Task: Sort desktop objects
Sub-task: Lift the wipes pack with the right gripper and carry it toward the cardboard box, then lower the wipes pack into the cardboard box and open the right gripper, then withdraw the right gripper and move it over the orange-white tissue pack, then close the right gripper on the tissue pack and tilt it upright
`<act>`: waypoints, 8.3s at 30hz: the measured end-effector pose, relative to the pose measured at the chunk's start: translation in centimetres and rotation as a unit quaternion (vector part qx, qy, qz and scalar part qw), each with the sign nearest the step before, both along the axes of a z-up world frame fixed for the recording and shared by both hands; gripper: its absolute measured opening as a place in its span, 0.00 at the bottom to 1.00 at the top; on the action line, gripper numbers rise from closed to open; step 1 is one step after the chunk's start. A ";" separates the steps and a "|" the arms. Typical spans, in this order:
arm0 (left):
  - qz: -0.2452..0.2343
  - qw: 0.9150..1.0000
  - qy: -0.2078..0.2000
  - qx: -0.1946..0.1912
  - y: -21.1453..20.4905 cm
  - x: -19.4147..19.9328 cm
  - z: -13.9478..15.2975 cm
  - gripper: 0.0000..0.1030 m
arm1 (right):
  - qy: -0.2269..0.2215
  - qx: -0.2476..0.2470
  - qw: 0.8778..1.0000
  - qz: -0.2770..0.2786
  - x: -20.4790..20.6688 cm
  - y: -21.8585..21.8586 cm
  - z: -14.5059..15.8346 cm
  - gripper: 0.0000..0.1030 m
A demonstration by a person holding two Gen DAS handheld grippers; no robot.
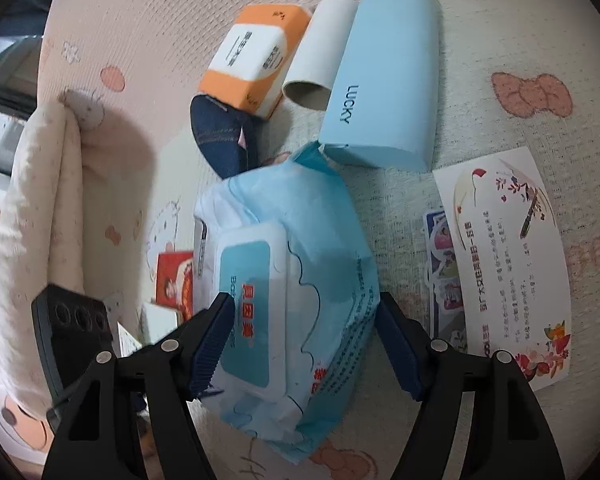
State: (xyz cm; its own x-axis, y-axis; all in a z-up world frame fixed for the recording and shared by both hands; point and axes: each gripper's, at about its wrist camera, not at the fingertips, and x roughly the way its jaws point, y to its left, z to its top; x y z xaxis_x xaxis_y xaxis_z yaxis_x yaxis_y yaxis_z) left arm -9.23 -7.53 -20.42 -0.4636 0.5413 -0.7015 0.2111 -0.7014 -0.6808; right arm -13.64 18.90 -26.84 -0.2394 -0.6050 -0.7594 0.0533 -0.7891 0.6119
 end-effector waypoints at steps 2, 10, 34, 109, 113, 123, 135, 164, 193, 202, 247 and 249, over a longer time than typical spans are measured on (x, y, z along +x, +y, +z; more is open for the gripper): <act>0.001 1.000 0.001 -0.010 0.2 0.1 0.2 0.45 | 0.006 0.008 1.000 -0.005 -0.1 -0.2 0.1 0.62; -0.003 1.000 0.008 -0.028 0.8 0.1 0.8 0.41 | 0.032 0.005 0.999 0.017 -0.2 -0.8 1.4 0.37; -0.042 0.985 0.147 -0.080 4.4 1.4 13.1 0.40 | 0.136 -0.004 0.991 0.001 1.7 2.5 13.2 0.36; -0.304 0.899 0.180 -0.259 37.3 5.1 19.7 0.43 | 0.052 0.135 0.985 -0.094 9.7 31.6 17.8 0.69; -0.308 0.900 0.180 -0.249 37.5 5.0 19.8 0.47 | 0.049 0.143 0.983 -0.105 9.8 32.2 18.2 0.69; -0.258 0.948 0.158 -0.099 33.3 3.2 20.6 0.65 | 0.076 0.188 0.973 -0.110 11.2 30.2 21.2 0.71; -0.221 0.948 0.214 -0.082 28.0 3.7 23.3 0.65 | 0.133 0.219 0.961 -0.102 11.5 24.9 26.3 0.76; -0.069 0.968 0.144 -0.192 4.0 -3.1 15.8 0.65 | 0.143 0.147 0.977 0.062 0.3 1.8 22.3 0.76; -0.102 0.959 0.115 -0.238 0.2 -18.6 8.9 0.19 | 0.029 0.007 0.994 -0.101 -15.1 0.3 7.9 0.02; -0.107 0.966 0.103 -0.209 -0.5 -21.1 7.5 0.19 | 0.024 -0.011 0.996 -0.089 -16.2 -0.5 6.5 0.11; -0.111 0.986 0.067 -0.105 2.2 -20.4 4.9 0.57 | 0.070 -0.012 0.992 -0.102 -19.7 -0.4 6.3 0.44; -0.097 0.985 0.071 -0.123 1.7 -20.5 5.1 0.58 | 0.065 -0.016 0.992 -0.107 -19.5 -0.4 5.9 0.45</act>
State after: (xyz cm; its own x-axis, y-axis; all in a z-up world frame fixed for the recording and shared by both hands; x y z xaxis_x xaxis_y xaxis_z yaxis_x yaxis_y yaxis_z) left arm -29.77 -5.82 -15.34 -0.4720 0.4513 -0.7573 -0.0279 -0.8663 -0.4988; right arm -33.14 18.50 -20.95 -0.4587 -0.5528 -0.6957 -0.0330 -0.7718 0.6350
